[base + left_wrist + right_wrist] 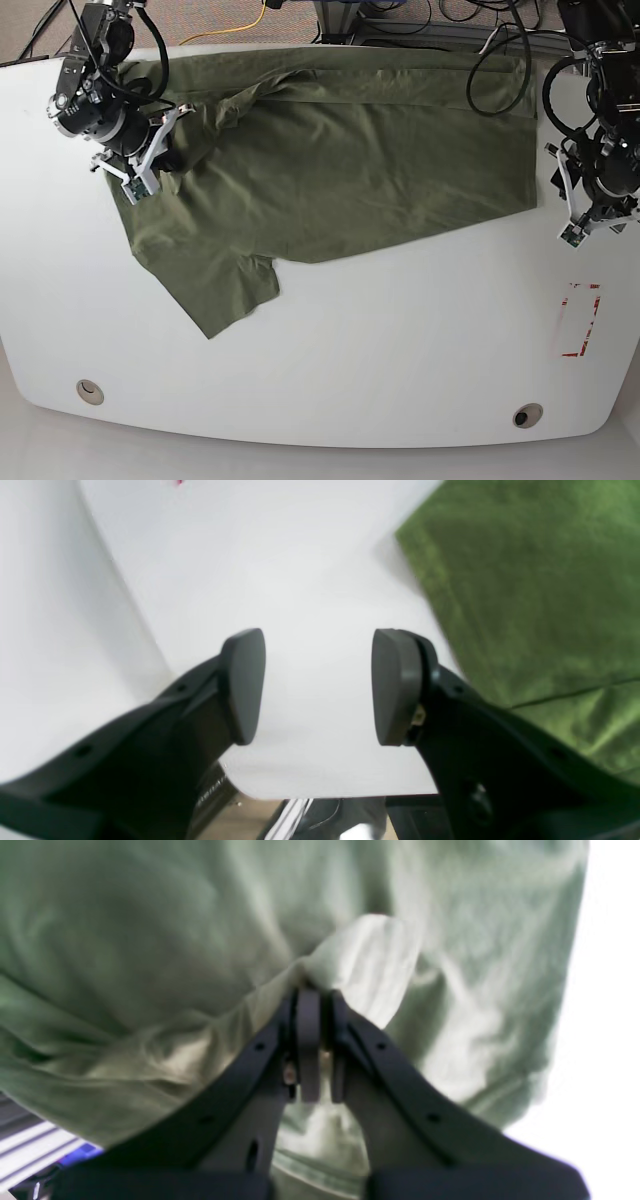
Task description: Layout the t-shirt on the table in an organized manner, then fold the t-shirt properly
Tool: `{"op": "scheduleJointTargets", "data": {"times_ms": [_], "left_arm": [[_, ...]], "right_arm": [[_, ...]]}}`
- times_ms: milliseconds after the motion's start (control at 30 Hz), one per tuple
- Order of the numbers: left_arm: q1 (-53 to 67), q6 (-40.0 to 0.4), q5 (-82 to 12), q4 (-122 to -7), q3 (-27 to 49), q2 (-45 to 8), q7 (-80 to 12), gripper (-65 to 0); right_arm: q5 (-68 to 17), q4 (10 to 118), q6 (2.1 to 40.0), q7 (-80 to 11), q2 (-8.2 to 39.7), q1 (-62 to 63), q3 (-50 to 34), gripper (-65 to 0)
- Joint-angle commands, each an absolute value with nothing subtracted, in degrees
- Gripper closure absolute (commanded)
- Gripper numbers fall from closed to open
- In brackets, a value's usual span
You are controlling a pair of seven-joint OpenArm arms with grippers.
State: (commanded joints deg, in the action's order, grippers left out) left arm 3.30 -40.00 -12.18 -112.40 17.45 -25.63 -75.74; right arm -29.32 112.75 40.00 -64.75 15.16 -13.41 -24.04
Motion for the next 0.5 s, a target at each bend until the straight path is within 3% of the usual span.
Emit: {"op": "scheduleJointTargets", "data": {"times_ms": [233,500], "left_arm": [[4.4,-40.0,-8.0,-112.4,17.0,-25.4,-75.7,-31.2],[4.5,-40.0,-4.9,-112.4,12.7,-25.4,-75.7,-31.2]], "right_arm": [[-30.3,112.7,40.0,-64.9,16.3,-10.9,-24.0,-2.4],[-43.1,111.7,40.0,-64.7,23.4,-10.9,-24.0,-2.7]]}}
